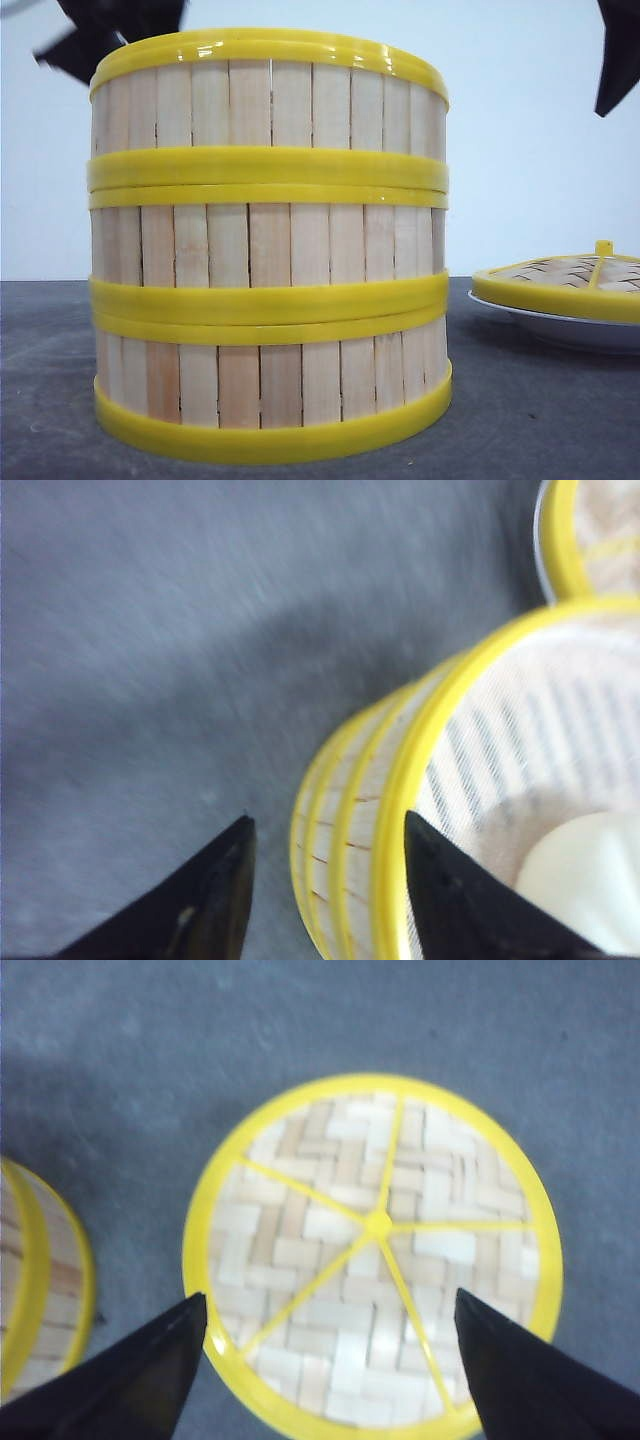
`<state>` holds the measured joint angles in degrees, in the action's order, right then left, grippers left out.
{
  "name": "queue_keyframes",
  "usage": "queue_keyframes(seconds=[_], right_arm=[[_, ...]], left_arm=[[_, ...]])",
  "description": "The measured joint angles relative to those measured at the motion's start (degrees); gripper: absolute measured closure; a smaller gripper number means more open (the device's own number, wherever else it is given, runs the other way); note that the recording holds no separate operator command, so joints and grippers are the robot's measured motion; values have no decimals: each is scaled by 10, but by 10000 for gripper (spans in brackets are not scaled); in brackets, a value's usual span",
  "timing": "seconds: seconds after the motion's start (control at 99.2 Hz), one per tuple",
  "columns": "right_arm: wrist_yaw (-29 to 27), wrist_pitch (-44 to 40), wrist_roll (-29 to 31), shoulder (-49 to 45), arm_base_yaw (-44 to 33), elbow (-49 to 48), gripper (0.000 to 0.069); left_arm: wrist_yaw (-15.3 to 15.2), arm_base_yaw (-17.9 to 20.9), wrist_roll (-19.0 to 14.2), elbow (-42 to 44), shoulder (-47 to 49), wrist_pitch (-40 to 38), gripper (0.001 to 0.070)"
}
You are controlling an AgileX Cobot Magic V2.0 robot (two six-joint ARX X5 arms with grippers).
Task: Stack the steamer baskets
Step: 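Release the basket and move the right gripper over the bamboo lid, then grasp the lid's center knob and lift it off the plate with the right gripper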
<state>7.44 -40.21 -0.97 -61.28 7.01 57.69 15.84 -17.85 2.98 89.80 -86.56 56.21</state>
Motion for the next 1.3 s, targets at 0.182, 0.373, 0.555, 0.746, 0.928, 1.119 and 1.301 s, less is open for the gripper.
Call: queue_keyframes(seconds=[0.182, 0.373, 0.555, 0.746, 0.928, 1.119, 1.301], right_arm=[[0, 22, 3, -54, -3, 0, 208], [1, 45, 4, -121, -12, 0, 208], [0, 67, 4, -176, -17, 0, 210], [1, 101, 4, -209, -17, 0, 302], [0, 110, 4, -229, -18, 0, 354], [-2, 113, 4, -232, -18, 0, 510], [-7, 117, 8, -232, -19, 0, 615]], left_arm=[[-26, 38, 0, 3, 55, 18, 433], [-67, 65, 0, 2, 95, 57, 433], [-69, 87, -1, -42, 162, 51, 433], [-70, 118, -2, -139, 219, 9, 433], [-71, 151, -7, -243, 256, -24, 433], [-71, 156, -9, -275, 256, -24, 433], [-71, 156, -9, -275, 257, -29, 433]])
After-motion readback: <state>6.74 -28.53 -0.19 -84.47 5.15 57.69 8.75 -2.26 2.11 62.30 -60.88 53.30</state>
